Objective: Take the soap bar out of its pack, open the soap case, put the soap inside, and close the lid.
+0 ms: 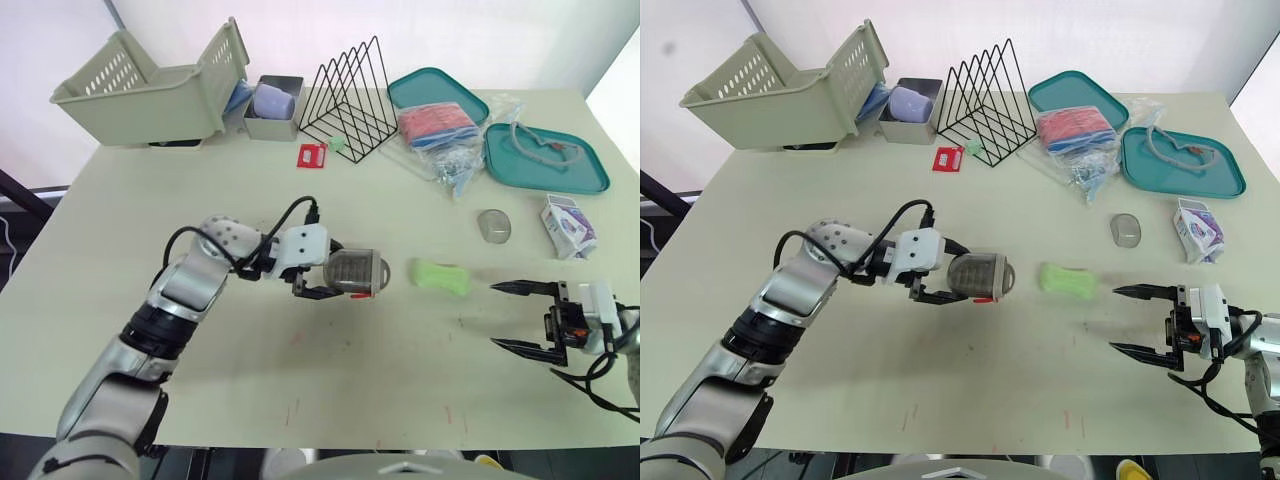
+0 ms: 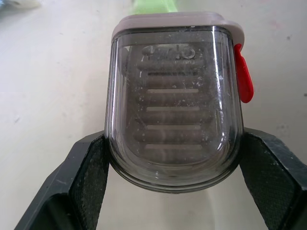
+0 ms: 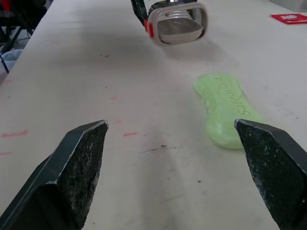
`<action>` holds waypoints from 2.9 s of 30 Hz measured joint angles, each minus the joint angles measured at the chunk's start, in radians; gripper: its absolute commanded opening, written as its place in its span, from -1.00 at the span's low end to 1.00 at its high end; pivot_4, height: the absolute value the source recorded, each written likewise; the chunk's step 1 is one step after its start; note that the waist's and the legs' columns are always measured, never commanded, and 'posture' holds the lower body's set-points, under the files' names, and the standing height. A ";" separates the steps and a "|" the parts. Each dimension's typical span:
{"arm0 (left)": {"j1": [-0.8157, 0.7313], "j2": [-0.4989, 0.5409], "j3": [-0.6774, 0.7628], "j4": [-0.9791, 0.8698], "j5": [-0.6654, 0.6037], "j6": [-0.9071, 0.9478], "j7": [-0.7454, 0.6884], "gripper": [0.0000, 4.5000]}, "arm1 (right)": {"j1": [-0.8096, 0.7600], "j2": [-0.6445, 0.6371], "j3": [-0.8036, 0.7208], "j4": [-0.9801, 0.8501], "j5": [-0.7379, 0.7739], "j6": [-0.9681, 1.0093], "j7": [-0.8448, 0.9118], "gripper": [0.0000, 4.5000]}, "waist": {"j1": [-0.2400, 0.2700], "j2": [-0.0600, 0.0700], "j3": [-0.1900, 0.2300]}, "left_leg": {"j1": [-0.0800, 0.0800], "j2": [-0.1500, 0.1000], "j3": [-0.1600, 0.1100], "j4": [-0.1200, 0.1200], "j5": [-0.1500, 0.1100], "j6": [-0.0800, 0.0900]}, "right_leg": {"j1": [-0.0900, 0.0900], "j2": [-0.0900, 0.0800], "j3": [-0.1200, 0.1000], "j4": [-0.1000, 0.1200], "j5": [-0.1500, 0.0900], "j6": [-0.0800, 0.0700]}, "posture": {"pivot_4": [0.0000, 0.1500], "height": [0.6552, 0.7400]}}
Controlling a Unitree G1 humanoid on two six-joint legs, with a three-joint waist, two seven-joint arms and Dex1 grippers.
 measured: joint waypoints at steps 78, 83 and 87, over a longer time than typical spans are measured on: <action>-0.136 0.085 -0.031 0.122 0.094 0.069 -0.150 0.83 | -0.036 0.028 0.002 0.074 -0.037 -0.036 -0.025 0.98 | -0.002 0.000 0.000 | 0.000 0.000 0.000 0.001 0.000 0.000 | 0.000 0.000 0.000 0.001 0.000 0.000 | 1.00 1.00; -0.136 0.085 -0.031 0.142 0.097 0.051 -0.143 0.83 | -0.036 0.026 0.002 0.074 -0.038 -0.036 -0.026 0.98 | -0.002 0.000 0.000 | 0.000 0.000 0.000 0.001 0.000 0.000 | 0.000 0.000 0.000 0.001 0.000 0.000 | 1.00 1.00; -0.136 0.089 -0.031 0.159 0.103 0.026 -0.139 0.83 | -0.036 0.026 0.002 0.074 -0.039 -0.036 -0.026 0.98 | -0.002 0.000 0.000 | 0.000 0.000 0.000 0.001 0.000 0.000 | 0.000 0.000 0.000 0.001 0.000 0.000 | 1.00 1.00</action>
